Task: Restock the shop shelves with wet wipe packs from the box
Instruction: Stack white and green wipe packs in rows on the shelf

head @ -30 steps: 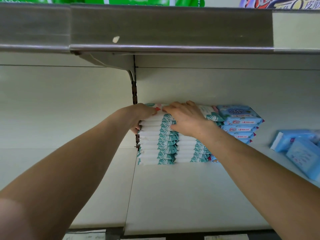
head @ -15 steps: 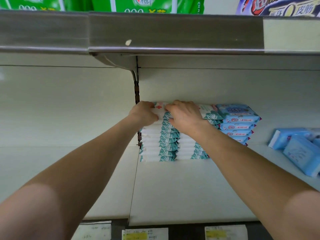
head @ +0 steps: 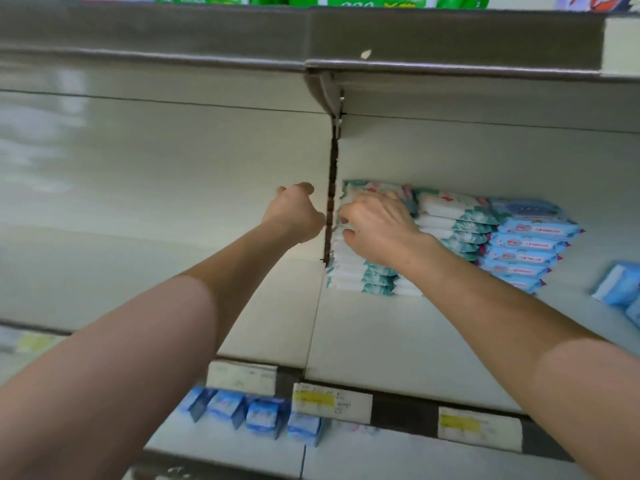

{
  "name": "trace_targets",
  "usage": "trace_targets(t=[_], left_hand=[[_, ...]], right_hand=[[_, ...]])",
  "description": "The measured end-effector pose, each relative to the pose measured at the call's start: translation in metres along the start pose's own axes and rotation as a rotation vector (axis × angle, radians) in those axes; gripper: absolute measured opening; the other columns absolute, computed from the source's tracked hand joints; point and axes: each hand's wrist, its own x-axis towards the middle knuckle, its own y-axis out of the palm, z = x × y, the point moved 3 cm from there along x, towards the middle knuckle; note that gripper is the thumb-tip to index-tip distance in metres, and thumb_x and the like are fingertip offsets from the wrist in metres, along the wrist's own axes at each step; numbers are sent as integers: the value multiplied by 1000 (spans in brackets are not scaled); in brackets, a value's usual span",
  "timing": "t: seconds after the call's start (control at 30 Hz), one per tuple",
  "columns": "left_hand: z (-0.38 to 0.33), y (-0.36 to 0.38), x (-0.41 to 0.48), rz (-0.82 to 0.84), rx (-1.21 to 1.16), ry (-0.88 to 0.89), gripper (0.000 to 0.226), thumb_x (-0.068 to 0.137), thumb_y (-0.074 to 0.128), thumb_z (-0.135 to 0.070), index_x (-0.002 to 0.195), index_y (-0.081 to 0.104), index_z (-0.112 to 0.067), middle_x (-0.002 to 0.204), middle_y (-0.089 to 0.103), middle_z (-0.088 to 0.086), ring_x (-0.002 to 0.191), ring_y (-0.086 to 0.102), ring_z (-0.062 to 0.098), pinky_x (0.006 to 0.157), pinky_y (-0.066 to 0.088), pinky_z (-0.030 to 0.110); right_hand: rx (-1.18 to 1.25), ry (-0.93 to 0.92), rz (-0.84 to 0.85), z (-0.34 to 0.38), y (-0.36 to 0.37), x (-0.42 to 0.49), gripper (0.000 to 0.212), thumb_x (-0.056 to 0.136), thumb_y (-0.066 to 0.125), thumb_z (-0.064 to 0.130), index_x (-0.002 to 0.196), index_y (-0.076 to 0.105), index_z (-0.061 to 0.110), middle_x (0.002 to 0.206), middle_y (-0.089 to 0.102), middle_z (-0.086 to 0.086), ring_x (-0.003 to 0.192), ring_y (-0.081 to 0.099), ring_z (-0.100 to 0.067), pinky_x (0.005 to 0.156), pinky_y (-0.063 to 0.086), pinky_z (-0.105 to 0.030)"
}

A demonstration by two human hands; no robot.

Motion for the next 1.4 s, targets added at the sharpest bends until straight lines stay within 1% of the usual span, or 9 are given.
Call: trace_targets(t=[0.13,0.3,0.47,0.67,0.8,0.87,0.97,1.17,1.4], left_hand=[[23,-22,-34,-65,51,-99,59,86,53,-10,143,40,-21,133,50,11,110,57,27,75,47,27],[45,-41,-88,-158,85,-265,62,85,51,-3,144,40,-17,127,58,8,91,57,23,69,43,26],[65,-59,-156,-255,115,-483,61,88,52,-6,146,37,-19,140,49,8,113,57,26,82,45,25],[93,-94,-270,-384,175,-690,63,87,49,-2,146,35,-17,135,52,9,91,59,26,60,42,28],[114,-117,-358,-448,196,-860,60,89,47,-1,146,35,-17,137,50,11,85,57,25,53,39,26],[122,-125,-405,-471,212,-964,57,90,48,-1,144,37,-16,127,56,12,78,56,25,49,38,26],[131,-134,-481,-510,216,-1120,59,91,50,-2,147,33,-18,126,56,13,99,61,33,63,44,31],[143,-127,-639,-608,219,-1366,63,90,55,-5,148,33,-17,148,40,8,102,56,23,58,41,25],[140,-104,-803,-570,133,-1568,62,87,56,-9,146,36,-16,144,46,8,119,52,25,86,47,32]], right_hand=[[46,-126,42,31,2,0,25,93,48,19,114,63,16,116,61,-7,109,54,-29,95,32,-36],[125,-300,54,72,-2,-12,24,93,48,19,112,62,17,116,63,-6,108,57,-29,91,34,-34],[175,-541,44,123,-11,-45,22,94,44,14,108,60,17,110,63,-6,101,58,-28,88,35,-34],[272,-784,32,203,-40,-102,18,90,44,10,95,57,20,98,63,-2,83,52,-26,79,31,-33],[333,-1011,10,267,-66,-161,25,90,47,10,106,60,23,106,65,-3,100,58,-27,77,32,-31],[361,-1093,18,296,-77,-195,15,90,48,10,94,58,21,96,61,-4,96,57,-26,75,30,-30],[369,-1227,18,341,-93,-252,15,92,49,11,81,44,20,80,49,-1,80,47,-23,74,31,-33],[415,-1482,89,411,-113,-385,15,92,47,11,79,41,17,77,44,-2,77,42,-23,87,37,-39],[335,-1689,136,453,-126,-536,27,92,48,11,67,39,19,71,47,0,70,47,-24,73,36,-35]])
